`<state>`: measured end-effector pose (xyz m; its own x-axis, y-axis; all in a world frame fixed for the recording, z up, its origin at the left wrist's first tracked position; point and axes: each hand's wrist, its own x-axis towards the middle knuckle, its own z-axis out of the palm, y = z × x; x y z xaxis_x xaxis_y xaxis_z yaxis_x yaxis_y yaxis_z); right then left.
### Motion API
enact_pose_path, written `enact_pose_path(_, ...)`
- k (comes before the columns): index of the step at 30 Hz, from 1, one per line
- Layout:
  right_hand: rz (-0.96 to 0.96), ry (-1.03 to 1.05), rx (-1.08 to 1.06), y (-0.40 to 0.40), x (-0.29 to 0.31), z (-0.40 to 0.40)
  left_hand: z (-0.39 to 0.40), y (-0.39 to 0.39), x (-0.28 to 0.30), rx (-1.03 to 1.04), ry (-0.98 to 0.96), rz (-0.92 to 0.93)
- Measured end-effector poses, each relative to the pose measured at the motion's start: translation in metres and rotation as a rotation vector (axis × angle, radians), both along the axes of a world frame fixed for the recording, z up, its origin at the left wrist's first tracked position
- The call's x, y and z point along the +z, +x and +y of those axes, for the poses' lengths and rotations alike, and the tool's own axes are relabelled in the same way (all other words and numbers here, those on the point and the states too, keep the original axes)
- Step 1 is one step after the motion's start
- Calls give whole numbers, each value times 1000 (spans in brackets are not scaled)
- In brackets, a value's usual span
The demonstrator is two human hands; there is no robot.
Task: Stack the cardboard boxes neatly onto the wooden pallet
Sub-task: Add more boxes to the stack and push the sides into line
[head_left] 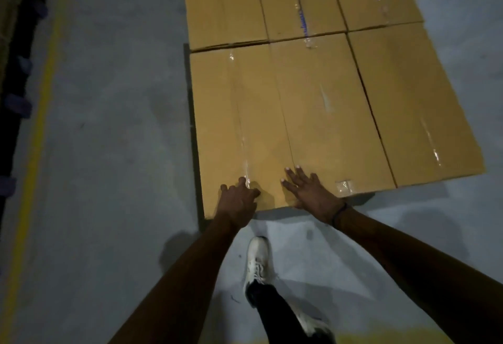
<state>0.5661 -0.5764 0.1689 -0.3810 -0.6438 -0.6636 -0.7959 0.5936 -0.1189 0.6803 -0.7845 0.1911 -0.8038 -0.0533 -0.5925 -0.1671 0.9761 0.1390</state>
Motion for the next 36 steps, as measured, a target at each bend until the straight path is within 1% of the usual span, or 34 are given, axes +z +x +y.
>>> enact_pose_path(3, -68, -26, -85, 2, 4, 1, -12, -20, 5, -71, 58, -23)
enact_pose_path(5, -90, -114, -158, 2, 4, 5, -20, -34, 7, -112, 88, 19)
enact_pose_path(8, -160, -288, -299, 5, 4, 12, -27, -57, 8, -170, 154, 96)
enact_pose_path(11, -184, -563, -569, 13, -1, 15, -28, -82, 7, -296, 219, 133)
enact_pose_path(12, -157, -662, -683, 18, -1, 16, -26, -91, 5, -342, 234, 149)
enact_pose_path(14, -26, -816, -901, 31, 1, 16, -21, -108, -1, -434, 241, 166)
enact_pose_path(18, 331, -933, -1366, 57, 0, 16, -1, -139, -16, -660, 263, 155)
enact_pose_path(20, 423, -1009, -1575, 72, -10, 14, 11, -152, -22, -773, 316, 146)
enact_pose_path(21, 436, -1048, -1682, 80, -15, 10, 17, -158, -24, -829, 347, 151)
enact_pose_path(25, 432, -1123, -2097, 103, -32, -18, 44, -164, -38, -989, 431, 202)
enact_pose_path(28, 393, -1146, -2328, 123, -54, -43, 54, -155, -56, -1051, 437, 213)
enact_pose_path(32, 333, -1242, -2486, 141, -81, -77, 53, -144, -73, -1092, 390, 331)
enact_pose_path(34, 252, -1278, -2544, 143, -87, -89, 52, -140, -77, -1097, 369, 374)
enact_pose_path(36, 163, -1309, -2571, 144, -86, -97, 53, -139, -77, -1091, 368, 378)
